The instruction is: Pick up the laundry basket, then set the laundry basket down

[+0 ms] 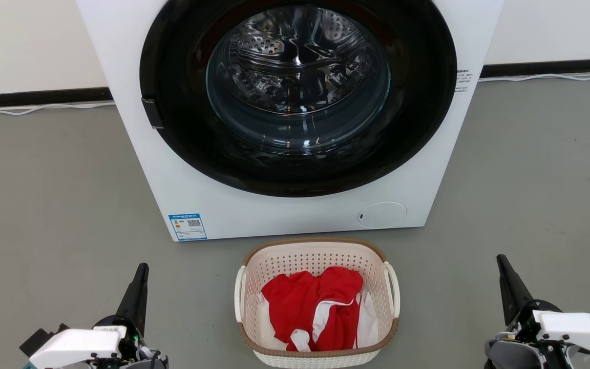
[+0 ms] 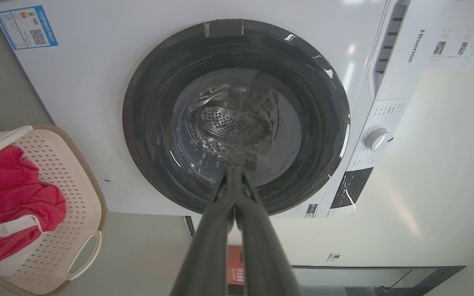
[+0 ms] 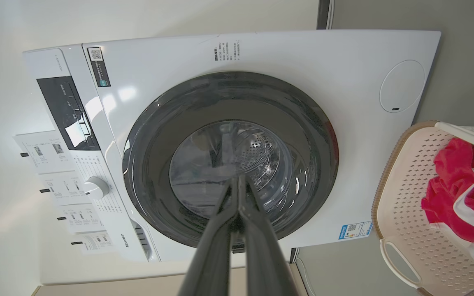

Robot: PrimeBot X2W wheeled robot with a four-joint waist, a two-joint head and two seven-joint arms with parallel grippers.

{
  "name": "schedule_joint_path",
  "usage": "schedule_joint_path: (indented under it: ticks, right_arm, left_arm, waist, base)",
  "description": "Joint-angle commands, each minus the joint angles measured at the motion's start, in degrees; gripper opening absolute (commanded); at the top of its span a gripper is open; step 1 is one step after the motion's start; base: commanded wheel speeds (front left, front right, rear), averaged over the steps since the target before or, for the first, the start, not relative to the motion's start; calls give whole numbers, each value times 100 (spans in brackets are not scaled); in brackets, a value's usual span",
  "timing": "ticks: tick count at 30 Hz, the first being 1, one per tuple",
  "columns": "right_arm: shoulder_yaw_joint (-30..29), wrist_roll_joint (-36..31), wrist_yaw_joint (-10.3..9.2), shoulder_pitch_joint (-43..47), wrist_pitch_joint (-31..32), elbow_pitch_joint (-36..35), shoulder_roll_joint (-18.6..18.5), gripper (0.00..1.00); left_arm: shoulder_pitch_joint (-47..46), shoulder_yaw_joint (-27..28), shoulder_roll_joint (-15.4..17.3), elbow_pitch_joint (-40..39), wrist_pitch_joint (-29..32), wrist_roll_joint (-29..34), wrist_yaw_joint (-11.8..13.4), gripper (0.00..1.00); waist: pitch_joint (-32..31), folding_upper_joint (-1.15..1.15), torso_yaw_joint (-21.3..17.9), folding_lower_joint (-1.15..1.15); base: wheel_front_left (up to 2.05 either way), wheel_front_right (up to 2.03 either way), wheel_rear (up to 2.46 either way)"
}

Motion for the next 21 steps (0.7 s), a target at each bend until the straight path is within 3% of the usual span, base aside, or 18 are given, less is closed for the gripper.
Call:
schedule_joint_path:
  ticks: [1, 21]
  right_arm:
    - [107, 39, 42, -240, 42, -170, -72, 0]
    - [107, 39, 42, -240, 42, -170, -72, 0]
  left_arm:
    - [-315, 170, 59, -166, 33, -28, -42, 0]
    - [-315, 170, 59, -166, 33, -28, -42, 0]
  waist:
    - [0, 0, 0, 0]
    - [0, 0, 0, 0]
  base:
    - [0, 0, 0]
    - [0, 0, 0]
